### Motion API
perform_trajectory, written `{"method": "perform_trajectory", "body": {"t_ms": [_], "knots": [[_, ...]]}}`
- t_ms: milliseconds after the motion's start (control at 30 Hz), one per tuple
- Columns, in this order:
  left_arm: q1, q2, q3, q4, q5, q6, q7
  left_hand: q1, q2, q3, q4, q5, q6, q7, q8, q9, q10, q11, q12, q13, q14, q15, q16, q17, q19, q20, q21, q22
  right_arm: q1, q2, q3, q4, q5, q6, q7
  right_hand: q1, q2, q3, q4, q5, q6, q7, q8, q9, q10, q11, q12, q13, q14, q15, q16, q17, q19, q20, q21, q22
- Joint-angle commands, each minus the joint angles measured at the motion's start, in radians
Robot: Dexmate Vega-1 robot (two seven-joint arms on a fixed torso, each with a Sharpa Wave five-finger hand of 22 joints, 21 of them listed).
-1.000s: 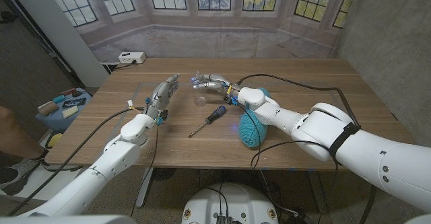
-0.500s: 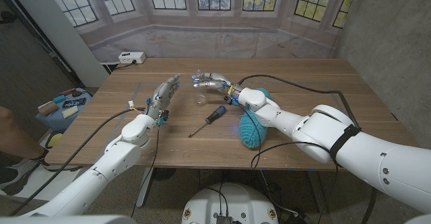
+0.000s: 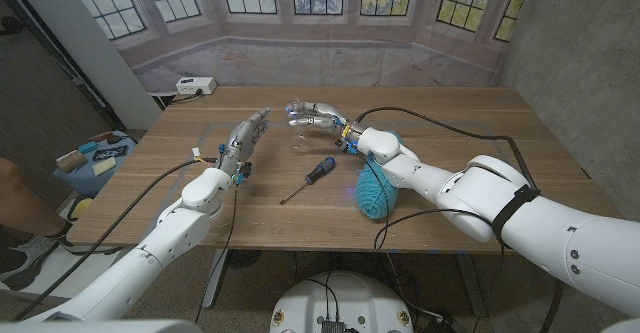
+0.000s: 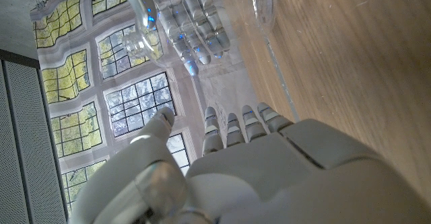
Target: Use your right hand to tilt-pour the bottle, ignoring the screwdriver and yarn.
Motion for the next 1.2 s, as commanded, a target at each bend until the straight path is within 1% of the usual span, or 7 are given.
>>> {"method": "perform_trajectory", "body": {"t_ms": [33,333,533,800,1200], "knots": [[-0.009,-0.008,0.006,0.017,-0.004,-0.009,-0.013,-0.007,-0.003,0.005,-0.001,0.002,0.008,0.003,-0.001,0.006,0.007,0.001,0.005,0.004,0.011,-0.001,0.001,0.003,0.003,0.008,-0.001,0.004,0.002,-0.016,0.014,-0.013,-0.012,0.069,0.025,0.004,0.008,-0.005,0.003,-0.003,0.009,-0.002,0.003,0.006,0.001,0.002,0.008,0.007,0.011,-0.112,0.009,0.006,0.009,-0.045,0.003,0.004],[-0.014,-0.011,0.009,0.028,-0.009,-0.014,-0.026,-0.007,-0.003,0.007,-0.002,0.002,0.008,0.002,-0.002,0.006,0.007,0.0,0.005,0.004,0.01,-0.001,0.0,0.003,0.003,0.008,-0.001,0.004,-0.001,-0.025,0.017,-0.031,-0.021,0.088,0.036,0.004,0.01,-0.01,0.004,-0.006,0.011,-0.001,0.003,0.006,0.002,0.003,0.013,0.012,0.012,-0.111,0.011,0.012,0.01,-0.044,0.001,0.004],[-0.014,-0.012,0.01,0.032,-0.011,-0.016,-0.028,-0.008,-0.003,0.008,-0.003,0.002,0.008,0.003,-0.002,0.006,0.006,0.003,0.004,0.004,0.01,-0.002,0.0,0.003,0.003,0.008,-0.001,0.004,-0.008,-0.038,0.022,-0.055,-0.023,0.091,0.041,0.006,0.012,-0.013,0.004,-0.008,0.011,0.001,0.002,0.007,0.0,0.003,0.016,0.017,0.012,-0.109,0.012,0.016,0.011,-0.043,0.001,0.005],[-0.013,-0.016,0.011,0.036,-0.014,-0.018,-0.029,-0.008,-0.003,0.008,-0.004,0.002,0.009,0.003,-0.003,0.006,0.007,0.005,0.004,0.004,0.012,-0.001,0.0,0.003,0.003,0.008,-0.001,0.005,-0.018,-0.062,0.029,-0.111,-0.029,0.081,0.037,0.01,0.014,-0.017,0.003,-0.01,0.013,0.002,0.002,0.008,0.002,0.003,0.023,0.023,0.016,-0.111,0.015,0.022,0.014,-0.042,0.0,0.005],[-0.016,-0.023,0.018,0.039,-0.014,-0.017,-0.03,-0.009,-0.004,0.009,-0.005,0.002,0.009,0.003,-0.003,0.006,0.007,0.006,0.003,0.004,0.011,-0.001,0.0,0.003,0.003,0.008,-0.001,0.005,-0.053,-0.136,0.043,-0.243,-0.036,0.02,0.026,0.011,0.013,-0.017,0.003,-0.011,0.018,0.002,0.003,0.009,0.002,0.006,0.03,0.03,0.022,-0.111,0.014,0.026,0.018,-0.041,-0.001,0.005]]}}
